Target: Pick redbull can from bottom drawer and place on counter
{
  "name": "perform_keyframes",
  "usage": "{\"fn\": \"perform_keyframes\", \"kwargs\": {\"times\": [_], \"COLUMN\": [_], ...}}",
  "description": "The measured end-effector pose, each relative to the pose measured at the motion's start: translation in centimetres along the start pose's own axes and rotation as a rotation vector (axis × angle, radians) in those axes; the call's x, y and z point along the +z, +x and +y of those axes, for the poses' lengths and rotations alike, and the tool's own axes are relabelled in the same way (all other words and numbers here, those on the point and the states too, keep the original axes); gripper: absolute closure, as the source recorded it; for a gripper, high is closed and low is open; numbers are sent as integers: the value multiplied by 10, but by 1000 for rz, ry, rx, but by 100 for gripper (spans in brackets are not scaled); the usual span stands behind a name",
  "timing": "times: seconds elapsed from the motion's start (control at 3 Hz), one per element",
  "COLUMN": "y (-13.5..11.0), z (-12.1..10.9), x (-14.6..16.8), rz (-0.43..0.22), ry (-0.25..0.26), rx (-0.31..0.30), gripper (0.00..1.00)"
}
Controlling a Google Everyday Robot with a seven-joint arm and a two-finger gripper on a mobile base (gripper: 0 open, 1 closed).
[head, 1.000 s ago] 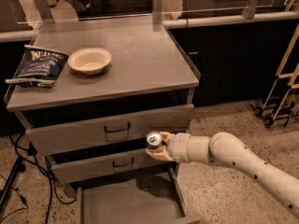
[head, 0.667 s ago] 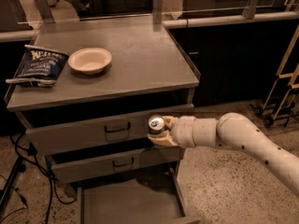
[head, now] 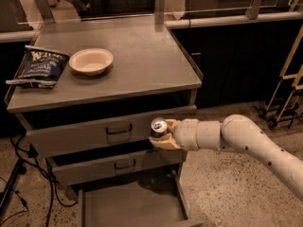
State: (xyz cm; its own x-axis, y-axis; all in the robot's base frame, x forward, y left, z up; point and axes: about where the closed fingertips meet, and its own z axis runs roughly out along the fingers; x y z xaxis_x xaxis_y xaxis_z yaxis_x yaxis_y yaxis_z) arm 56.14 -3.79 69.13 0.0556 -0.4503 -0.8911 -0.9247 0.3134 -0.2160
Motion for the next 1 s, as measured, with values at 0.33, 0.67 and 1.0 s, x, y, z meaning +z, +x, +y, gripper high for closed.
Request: {"fn": "perform_keyframes", "kwargs": {"times": [0.33, 0.67, 1.0], "y": [-7, -9, -14], "z": [2, 1, -5], "x": [-5, -7, -13], "rz": [-24, -27, -41], "ry": [-47, -51, -40], "rx": [23, 25, 34], "gripper": [100, 100, 100]}}
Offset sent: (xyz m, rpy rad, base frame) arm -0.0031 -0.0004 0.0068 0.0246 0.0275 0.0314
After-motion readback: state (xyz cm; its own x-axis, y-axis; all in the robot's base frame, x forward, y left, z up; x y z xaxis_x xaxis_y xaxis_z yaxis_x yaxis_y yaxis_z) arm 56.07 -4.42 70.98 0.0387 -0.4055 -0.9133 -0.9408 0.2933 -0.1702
